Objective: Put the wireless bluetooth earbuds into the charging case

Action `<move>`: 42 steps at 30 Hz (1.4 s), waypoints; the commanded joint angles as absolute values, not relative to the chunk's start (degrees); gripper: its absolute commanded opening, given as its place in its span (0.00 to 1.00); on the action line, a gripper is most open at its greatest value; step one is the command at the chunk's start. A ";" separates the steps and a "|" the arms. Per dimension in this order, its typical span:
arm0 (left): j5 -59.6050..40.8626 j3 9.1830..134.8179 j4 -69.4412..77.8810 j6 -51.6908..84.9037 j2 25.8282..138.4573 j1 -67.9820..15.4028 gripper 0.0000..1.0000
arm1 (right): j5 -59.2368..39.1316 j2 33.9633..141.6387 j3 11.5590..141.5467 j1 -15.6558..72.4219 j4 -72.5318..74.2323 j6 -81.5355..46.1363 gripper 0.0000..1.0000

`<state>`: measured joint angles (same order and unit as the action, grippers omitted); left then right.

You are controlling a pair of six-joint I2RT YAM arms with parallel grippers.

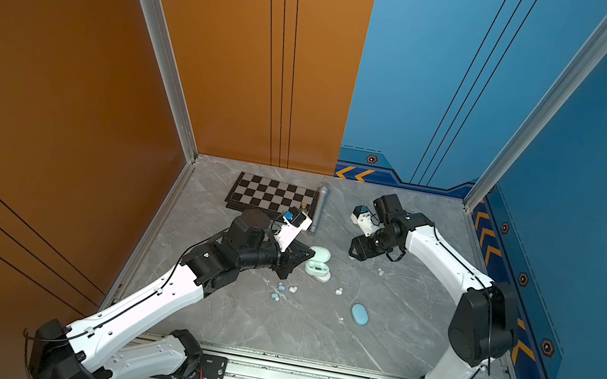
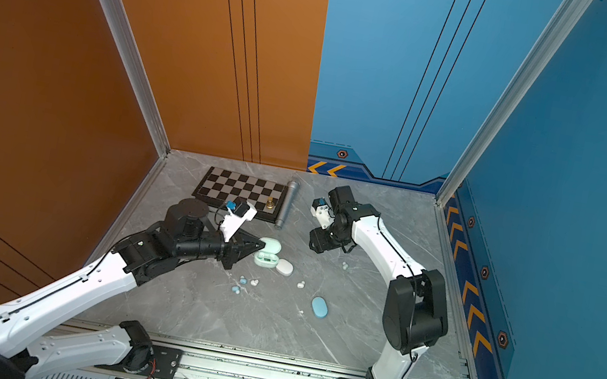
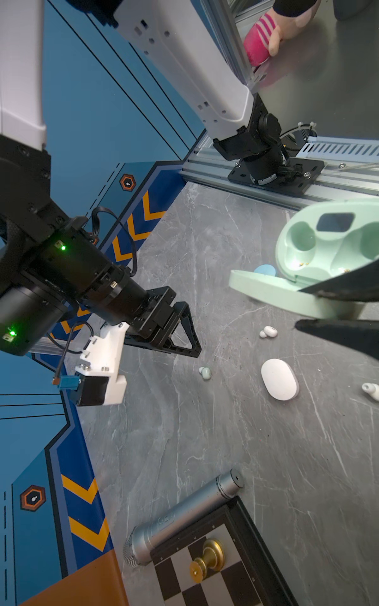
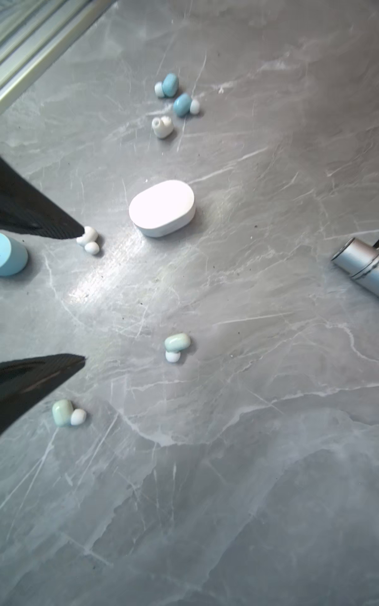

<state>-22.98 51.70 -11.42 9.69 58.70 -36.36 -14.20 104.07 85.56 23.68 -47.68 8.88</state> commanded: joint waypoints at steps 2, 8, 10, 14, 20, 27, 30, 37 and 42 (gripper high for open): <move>-22.47 49.65 -6.65 13.22 56.70 -35.86 0.00 | -8.21 110.81 91.51 24.24 -52.14 15.02 0.58; -22.07 49.31 -6.32 13.54 56.77 -35.68 0.00 | -5.89 118.37 96.60 25.31 -52.84 16.19 0.53; -22.02 49.31 -6.09 13.79 56.95 -35.60 0.00 | -5.37 120.68 97.86 25.73 -52.82 16.18 0.50; -22.47 49.26 -5.51 14.40 57.56 -35.47 0.00 | -4.41 123.72 100.53 26.41 -52.84 15.96 0.46; -22.82 50.35 -5.23 14.81 58.65 -35.33 0.00 | -3.97 126.51 102.20 26.19 -52.85 15.62 0.42; -22.84 51.32 -5.61 14.85 59.13 -35.24 0.00 | -5.05 127.84 102.24 25.67 -52.93 14.90 0.30; -22.84 51.79 -6.02 14.68 59.24 -35.24 0.00 | -5.20 128.01 101.55 25.51 -52.83 14.68 0.30; -22.86 52.46 -6.17 14.59 59.59 -35.14 0.00 | -5.60 128.27 100.24 25.31 -52.82 14.29 0.32; -23.16 53.06 -6.49 14.29 59.77 -35.05 0.00 | -5.55 128.50 99.99 25.55 -52.84 14.21 0.27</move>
